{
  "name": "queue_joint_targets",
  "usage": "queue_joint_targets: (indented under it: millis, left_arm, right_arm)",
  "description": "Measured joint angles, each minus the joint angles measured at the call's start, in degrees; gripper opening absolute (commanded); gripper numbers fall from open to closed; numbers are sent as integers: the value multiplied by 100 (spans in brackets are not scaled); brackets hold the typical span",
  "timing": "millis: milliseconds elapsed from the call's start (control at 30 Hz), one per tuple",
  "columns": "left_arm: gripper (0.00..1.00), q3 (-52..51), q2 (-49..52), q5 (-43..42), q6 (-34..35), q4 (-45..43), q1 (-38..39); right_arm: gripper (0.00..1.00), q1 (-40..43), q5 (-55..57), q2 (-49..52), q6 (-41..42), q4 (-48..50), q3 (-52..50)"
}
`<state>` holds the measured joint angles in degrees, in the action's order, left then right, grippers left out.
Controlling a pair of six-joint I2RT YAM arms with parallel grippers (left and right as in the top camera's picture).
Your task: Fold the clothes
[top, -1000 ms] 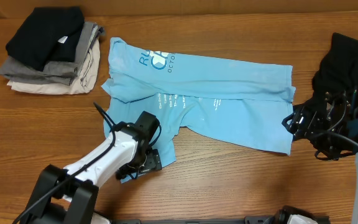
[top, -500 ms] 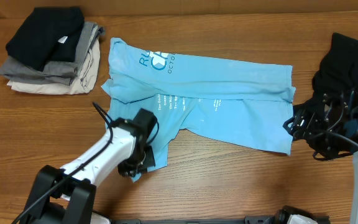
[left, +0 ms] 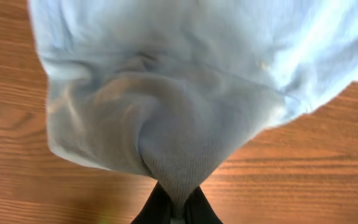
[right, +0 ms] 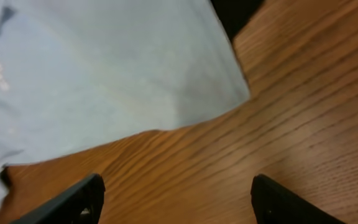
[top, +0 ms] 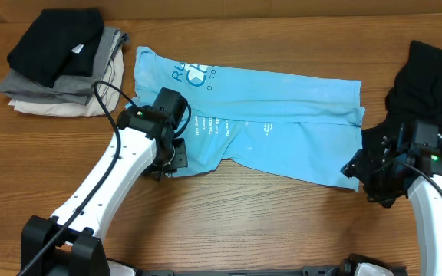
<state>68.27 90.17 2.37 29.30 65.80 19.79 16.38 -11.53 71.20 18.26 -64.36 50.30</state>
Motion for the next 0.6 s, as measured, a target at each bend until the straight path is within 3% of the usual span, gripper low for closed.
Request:
queue_joint_targets:
  millis: [233,400,600]
  left_arm:
    - [4,15,0,164,-83,-17,-376]
    - [4,15,0,221,-103,-22,-505]
    - [4,15,0,223,-107,-22,-505]
  right_arm:
    - [76,-2,251,654,411,612,-313]
    - [61,-2,306,1169,498,940,-319]
    - [59,-2,345,1491,551,1204,-474]
